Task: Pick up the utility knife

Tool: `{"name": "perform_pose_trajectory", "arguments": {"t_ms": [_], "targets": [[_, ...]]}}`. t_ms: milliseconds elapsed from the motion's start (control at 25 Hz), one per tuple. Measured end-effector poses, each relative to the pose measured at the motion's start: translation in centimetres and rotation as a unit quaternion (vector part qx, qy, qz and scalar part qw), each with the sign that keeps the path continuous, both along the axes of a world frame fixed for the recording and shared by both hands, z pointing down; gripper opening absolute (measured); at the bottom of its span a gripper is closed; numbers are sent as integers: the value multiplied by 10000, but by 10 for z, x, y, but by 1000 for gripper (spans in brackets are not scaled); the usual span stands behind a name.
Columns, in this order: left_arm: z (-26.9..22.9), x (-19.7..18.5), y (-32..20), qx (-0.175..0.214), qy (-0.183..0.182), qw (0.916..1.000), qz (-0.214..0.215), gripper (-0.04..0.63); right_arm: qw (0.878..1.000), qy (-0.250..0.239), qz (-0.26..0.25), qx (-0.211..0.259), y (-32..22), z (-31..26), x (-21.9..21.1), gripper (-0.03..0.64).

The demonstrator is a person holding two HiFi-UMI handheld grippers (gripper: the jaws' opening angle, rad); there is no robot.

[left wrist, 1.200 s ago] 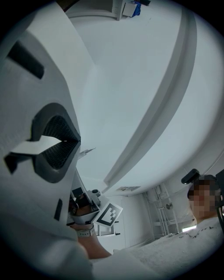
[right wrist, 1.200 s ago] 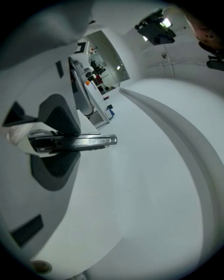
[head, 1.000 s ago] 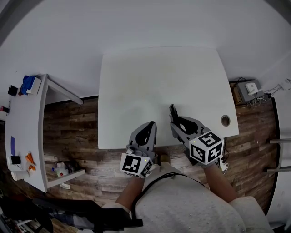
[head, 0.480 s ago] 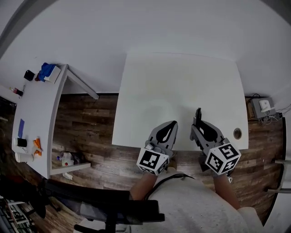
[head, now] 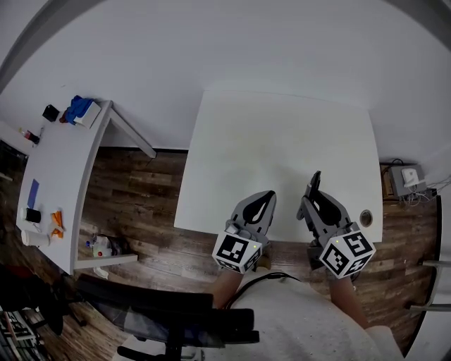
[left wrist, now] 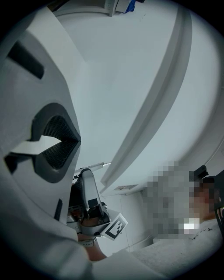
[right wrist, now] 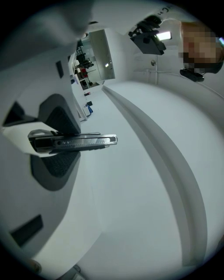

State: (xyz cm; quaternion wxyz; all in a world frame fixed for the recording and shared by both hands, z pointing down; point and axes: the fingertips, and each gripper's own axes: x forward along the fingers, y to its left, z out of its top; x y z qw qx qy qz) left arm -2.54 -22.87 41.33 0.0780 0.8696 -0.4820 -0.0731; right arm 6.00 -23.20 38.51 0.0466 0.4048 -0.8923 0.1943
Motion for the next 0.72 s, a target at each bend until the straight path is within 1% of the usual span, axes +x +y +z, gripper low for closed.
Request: {"name": "perform_pose_trajectory", "arguments": {"t_ms": [360,720], "targets": [[-1,-2,1,7,-8,10000,-40,8,10000,-18,31,-47,3,6,2,132],[0,-9,4,-1,-3,10000,-52,8,10000,53,45,-50,5,12,-7,131]]}}
